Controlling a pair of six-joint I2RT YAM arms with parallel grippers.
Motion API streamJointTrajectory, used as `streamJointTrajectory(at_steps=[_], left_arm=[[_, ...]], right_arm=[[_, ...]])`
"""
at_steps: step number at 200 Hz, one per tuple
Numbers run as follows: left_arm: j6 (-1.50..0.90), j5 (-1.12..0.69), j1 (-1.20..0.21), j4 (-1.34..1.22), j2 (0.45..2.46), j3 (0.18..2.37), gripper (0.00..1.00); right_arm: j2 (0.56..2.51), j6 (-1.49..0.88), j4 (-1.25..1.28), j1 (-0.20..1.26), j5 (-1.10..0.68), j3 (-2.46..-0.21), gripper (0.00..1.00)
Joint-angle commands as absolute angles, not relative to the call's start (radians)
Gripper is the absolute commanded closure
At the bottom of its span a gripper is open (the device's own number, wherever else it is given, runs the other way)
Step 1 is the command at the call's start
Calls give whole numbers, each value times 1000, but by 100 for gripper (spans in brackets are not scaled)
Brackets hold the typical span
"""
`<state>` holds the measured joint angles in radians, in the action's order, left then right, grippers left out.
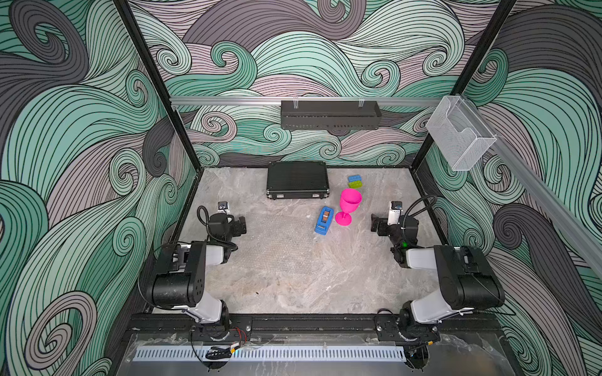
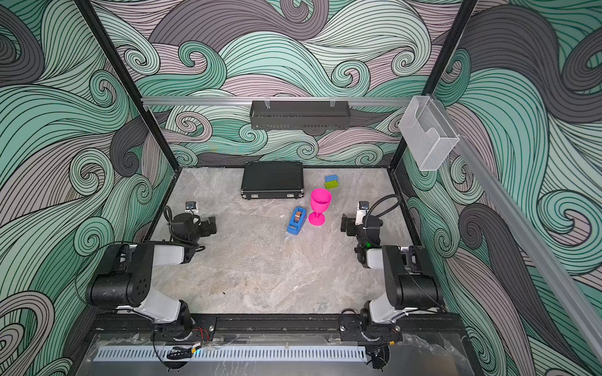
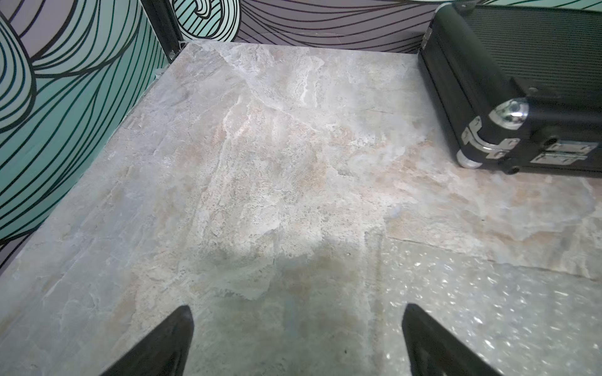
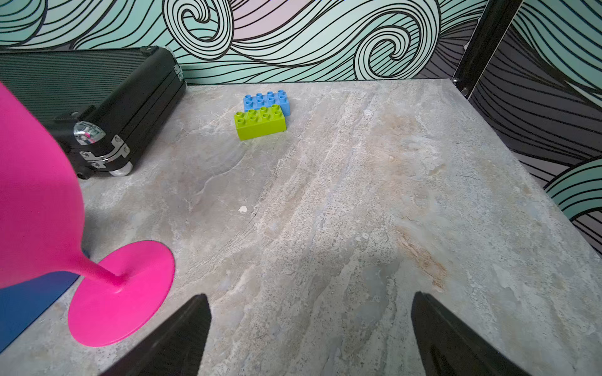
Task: Wrap wine glasses in bubble wrap
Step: Adjust the bubble wrap at the center of the board.
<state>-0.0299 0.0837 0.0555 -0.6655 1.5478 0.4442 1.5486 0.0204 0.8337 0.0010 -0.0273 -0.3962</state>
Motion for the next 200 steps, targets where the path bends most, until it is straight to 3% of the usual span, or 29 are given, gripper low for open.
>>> streamJointTrajectory(at_steps=[1,114,128,157,200], left_arm=[[-37,94,48,-665,1530,477,1],[-37,98,47,-667,1528,475,1],[-27,123,46,-675,1509,498,1],[-1,17,43,-21,1433,832,1],[119,-234,7,330,1293,1006,1]], right_arm=[[1540,29,843,5,-31,-409,1],[1538,28,847,3,-36,-406,1],[1498,5,842,21,87,-399,1],[1279,-84,465,24,189,-493,1],[1088,-511,2,20,109,-670,1]])
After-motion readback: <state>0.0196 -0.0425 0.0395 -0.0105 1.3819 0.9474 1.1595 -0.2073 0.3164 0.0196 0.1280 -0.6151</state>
